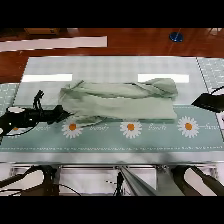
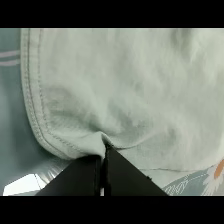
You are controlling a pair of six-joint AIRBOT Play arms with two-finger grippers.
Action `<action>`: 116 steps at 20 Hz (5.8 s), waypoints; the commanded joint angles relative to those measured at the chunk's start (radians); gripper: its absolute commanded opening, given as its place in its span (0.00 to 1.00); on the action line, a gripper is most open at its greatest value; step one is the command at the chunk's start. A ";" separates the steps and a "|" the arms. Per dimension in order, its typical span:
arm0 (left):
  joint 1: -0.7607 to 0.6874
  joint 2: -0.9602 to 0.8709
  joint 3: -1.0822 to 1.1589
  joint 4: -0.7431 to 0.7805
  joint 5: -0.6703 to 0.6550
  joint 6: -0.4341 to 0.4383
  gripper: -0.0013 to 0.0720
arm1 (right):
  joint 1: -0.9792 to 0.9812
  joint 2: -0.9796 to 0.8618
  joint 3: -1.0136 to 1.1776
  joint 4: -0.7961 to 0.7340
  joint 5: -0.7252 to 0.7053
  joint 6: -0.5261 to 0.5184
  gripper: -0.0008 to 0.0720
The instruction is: Fold the shirts.
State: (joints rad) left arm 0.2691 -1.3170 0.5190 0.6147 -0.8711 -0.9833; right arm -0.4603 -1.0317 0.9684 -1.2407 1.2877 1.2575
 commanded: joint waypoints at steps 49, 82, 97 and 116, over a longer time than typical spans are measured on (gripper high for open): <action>0.468 0.614 1.693 -0.250 -0.761 -0.537 0.05 | -0.050 0.369 1.307 -0.024 0.472 0.291 0.04; -0.091 0.154 0.608 0.306 -0.027 -0.307 0.05 | 0.333 -0.314 0.375 -0.116 -0.380 0.166 0.04; -0.307 -0.235 0.609 0.314 0.491 -0.232 0.05 | 0.331 -0.613 0.375 0.019 -0.713 0.105 0.04; -0.195 -0.220 0.581 0.467 -0.071 -0.339 0.05 | 0.259 -0.590 0.315 -0.021 -0.222 0.115 0.04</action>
State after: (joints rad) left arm 0.0757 -1.5036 1.1030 1.0718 -0.9390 -1.2926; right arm -0.2031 -1.5852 1.2945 -1.2663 1.0443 1.3621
